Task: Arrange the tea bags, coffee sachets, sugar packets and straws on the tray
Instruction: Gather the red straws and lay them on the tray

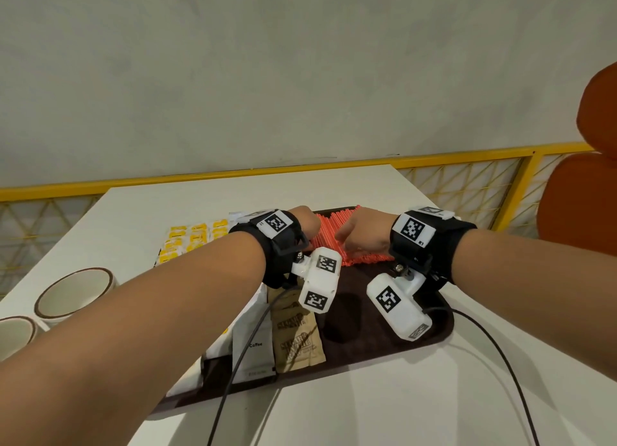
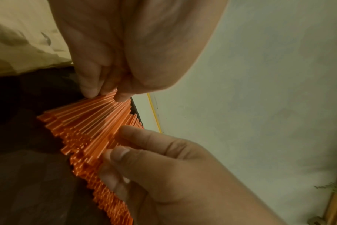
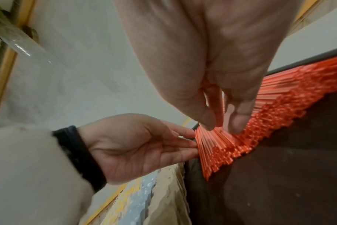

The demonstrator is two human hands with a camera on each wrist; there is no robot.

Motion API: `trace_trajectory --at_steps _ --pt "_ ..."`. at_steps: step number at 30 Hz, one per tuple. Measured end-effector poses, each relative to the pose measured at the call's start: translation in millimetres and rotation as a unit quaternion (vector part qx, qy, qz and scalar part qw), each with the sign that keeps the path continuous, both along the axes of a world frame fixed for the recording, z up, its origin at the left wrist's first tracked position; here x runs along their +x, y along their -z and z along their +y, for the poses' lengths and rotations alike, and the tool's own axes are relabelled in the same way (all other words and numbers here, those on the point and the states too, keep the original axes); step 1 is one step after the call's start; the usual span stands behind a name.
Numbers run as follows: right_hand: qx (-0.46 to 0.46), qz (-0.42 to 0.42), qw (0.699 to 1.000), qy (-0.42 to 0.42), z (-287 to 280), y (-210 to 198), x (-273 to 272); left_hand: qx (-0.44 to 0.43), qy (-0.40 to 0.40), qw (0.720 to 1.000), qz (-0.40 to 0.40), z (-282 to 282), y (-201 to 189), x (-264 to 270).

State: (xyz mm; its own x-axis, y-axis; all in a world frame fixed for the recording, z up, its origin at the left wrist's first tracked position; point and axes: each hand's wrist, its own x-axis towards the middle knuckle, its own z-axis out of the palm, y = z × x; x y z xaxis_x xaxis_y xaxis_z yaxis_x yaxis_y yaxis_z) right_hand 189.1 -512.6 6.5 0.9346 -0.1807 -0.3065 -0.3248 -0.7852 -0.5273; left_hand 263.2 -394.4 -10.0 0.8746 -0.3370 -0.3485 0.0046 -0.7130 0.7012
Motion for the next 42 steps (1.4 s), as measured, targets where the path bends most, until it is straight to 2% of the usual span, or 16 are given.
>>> trace_trajectory --at_steps 3,7,14,23,30,39,42 --pt "0.029 -0.024 0.999 0.0 0 -1 -8 0.0 0.013 1.0 -0.023 2 3 1" --pt "0.143 0.009 0.99 -0.011 5 4 -19 -0.022 0.015 0.999 -0.022 3 4 -3" --pt "0.12 0.01 0.992 -0.028 14 7 -29 -0.015 0.015 1.0 -0.013 6 4 -11" --pt "0.095 -0.016 0.995 -0.011 13 14 -36 -0.071 0.0 0.997 0.023 13 6 -20" --pt "0.042 -0.026 0.998 -0.047 20 9 -35 -0.064 0.014 0.998 0.011 18 1 -27" --pt "0.042 -0.018 0.996 -0.081 22 16 -23 -0.07 0.022 0.997 0.024 14 4 -21" --pt "0.097 0.029 0.994 -0.048 3 9 -23 -0.077 0.022 0.996 0.043 13 6 -16"
